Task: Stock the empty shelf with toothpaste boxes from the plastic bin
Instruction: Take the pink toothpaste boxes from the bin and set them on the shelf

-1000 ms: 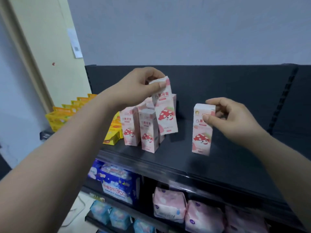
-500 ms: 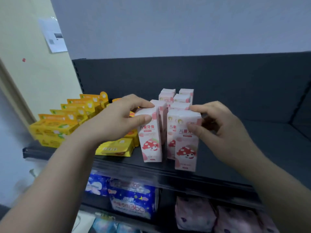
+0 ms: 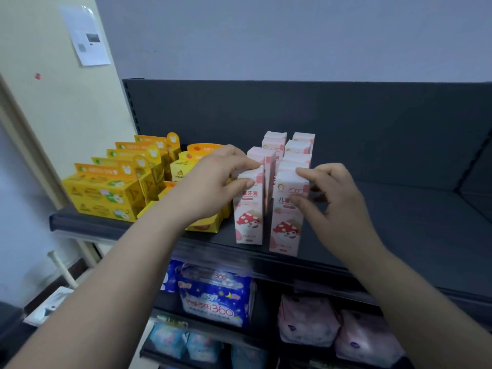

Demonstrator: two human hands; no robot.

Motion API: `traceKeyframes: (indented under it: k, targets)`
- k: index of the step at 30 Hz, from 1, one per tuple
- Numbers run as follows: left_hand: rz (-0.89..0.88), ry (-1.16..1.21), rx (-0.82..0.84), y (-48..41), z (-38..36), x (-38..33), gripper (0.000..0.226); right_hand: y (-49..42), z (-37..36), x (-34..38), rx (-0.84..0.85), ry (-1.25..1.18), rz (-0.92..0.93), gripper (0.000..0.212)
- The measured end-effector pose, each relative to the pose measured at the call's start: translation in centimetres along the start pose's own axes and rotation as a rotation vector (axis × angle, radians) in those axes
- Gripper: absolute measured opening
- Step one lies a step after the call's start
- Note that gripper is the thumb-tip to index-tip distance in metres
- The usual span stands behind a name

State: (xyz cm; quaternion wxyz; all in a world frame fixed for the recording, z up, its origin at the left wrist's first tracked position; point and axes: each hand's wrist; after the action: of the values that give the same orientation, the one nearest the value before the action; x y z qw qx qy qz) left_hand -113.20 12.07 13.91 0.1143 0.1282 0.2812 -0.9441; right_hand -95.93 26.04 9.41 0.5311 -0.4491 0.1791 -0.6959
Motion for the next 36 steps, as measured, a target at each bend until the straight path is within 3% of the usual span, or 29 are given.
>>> traceKeyframes:
  k: [4,8,11,13,17,19,21,24,36]
  targets:
    - [0.001,-0.02,-0.079,1.5,0.8,0.5,0.042,0.8,0.1,0.4,-0.051,0.126,0.043,0.056]
    - [0.127,-0.118,-0.162,4.7,1.7,3.8,0.044,2.3,-0.1,2.3,-0.15,0.199,0.121,0.052]
    - [0.252,-0.253,0.083,6.9,1.7,7.2,0.053,3.6,-1.7,4.9,-0.167,0.188,0.214,0.04]
    - [0.263,-0.294,0.241,7.6,1.9,9.0,0.058,4.0,-3.6,6.6,-0.082,0.175,0.283,0.034]
    - [0.122,-0.32,0.424,7.1,2.8,11.0,0.073,3.3,-8.2,8.6,0.159,0.195,0.232,0.037]
    - [0.029,-0.337,0.455,6.8,2.8,11.6,0.06,2.6,-10.2,9.2,0.22,0.212,0.149,0.038]
    - [-0.025,-0.321,0.385,6.3,3.0,12.1,0.037,1.8,-11.9,9.8,0.228,0.233,0.093,0.038]
    - [-0.015,-0.327,0.249,4.7,3.4,12.2,0.025,0.8,-13.3,11.0,0.165,0.236,0.011,0.038]
    - [-0.205,-0.081,-0.016,4.7,2.8,10.1,0.034,3.6,-12.8,13.2,-0.028,0.368,-0.146,0.04]
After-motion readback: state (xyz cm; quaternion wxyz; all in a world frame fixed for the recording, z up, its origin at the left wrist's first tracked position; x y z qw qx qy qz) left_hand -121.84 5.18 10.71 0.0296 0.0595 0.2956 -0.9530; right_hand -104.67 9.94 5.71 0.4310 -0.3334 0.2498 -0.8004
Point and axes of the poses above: each hand's wrist, its own y-axis away from the middle knuckle, its own z-axis out of the back of the hand, x = y × z, and after that the axes turned 1 degree about z, right-handed
